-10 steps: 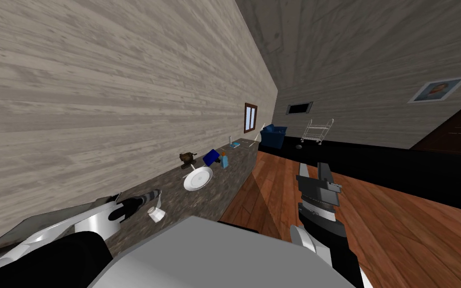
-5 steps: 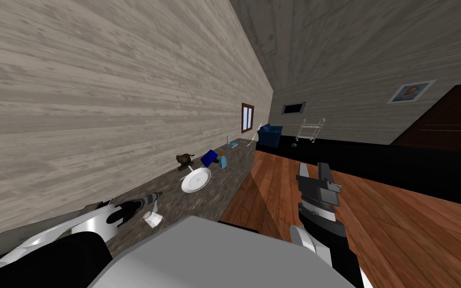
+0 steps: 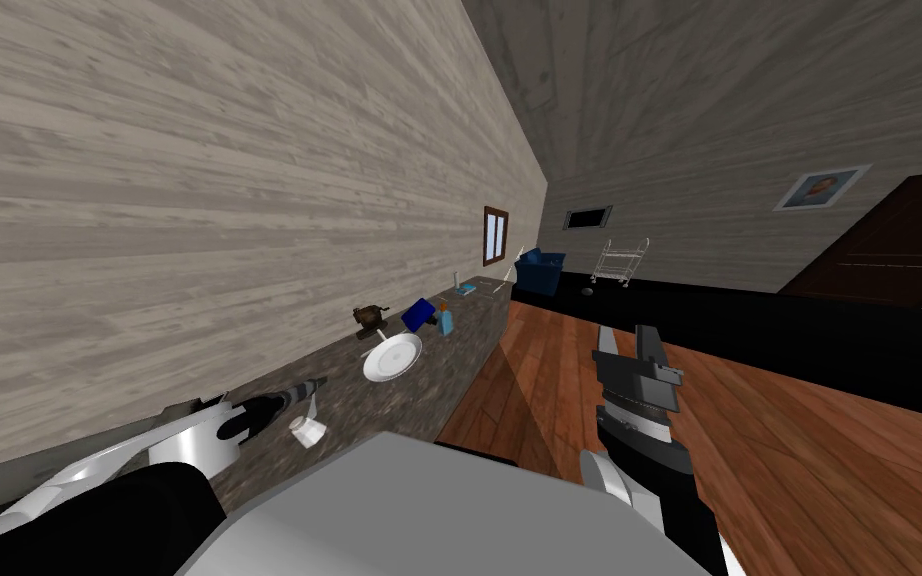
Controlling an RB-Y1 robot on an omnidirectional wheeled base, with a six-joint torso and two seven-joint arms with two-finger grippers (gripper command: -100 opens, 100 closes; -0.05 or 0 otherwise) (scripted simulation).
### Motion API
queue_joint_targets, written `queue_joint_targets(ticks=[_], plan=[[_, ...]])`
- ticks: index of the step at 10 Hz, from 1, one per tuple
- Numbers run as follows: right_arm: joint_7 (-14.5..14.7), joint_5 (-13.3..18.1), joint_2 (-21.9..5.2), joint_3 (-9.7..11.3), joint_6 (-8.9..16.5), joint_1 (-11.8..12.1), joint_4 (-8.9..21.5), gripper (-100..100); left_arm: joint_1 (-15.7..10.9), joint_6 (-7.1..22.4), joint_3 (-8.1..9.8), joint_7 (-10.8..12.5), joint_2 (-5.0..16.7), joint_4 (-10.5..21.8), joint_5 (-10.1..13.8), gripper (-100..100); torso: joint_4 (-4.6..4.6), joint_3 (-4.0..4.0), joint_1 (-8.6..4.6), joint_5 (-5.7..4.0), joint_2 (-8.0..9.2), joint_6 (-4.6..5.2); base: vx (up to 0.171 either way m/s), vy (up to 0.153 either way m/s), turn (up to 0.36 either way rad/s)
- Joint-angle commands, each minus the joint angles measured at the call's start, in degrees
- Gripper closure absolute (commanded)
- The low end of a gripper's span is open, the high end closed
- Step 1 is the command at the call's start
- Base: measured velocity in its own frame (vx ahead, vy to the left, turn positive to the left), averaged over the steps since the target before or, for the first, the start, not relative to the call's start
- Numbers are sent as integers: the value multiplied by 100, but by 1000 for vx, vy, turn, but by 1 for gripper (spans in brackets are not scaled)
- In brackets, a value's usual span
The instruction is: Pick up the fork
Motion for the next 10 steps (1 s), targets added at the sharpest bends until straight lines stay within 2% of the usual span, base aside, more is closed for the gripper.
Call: queue_joint_targets(ticks=[1,5,6,7,8,9,10], plan=[[0,0,0,0,0,0,0,0,0,0,0,0,0,0,0,100,0,0,0,0,0,0,-2,-8,0],[0,0,0,0,0,0,0,0,0,-1,-2,0,-1,0,0,100,-2,-4,20,6,-7,0,0,0,0],[0,0,-1,0,0,0,0,0,0,-1,-2,0,-1,0,0,0,-2,-4,20,6,-7,0,0,0,0],[0,0,-1,0,0,0,0,0,119,7,-162,43,4,0,159,-100,-2,-4,20,6,-7,0,15,80,-118],[0,0,-1,-1,0,0,0,0,154,10,-209,55,4,1,206,-100,-2,-5,47,11,-9,2,4,123,-102],[0,0,-2,-1,0,0,0,0,166,-11,-141,38,-33,-28,131,-100,-2,-5,64,16,-8,2,-3,54,-22],[0,0,-1,-1,0,0,0,0,169,3,-149,44,-29,-34,142,0,-2,-4,46,13,-7,0,0,10,0]])
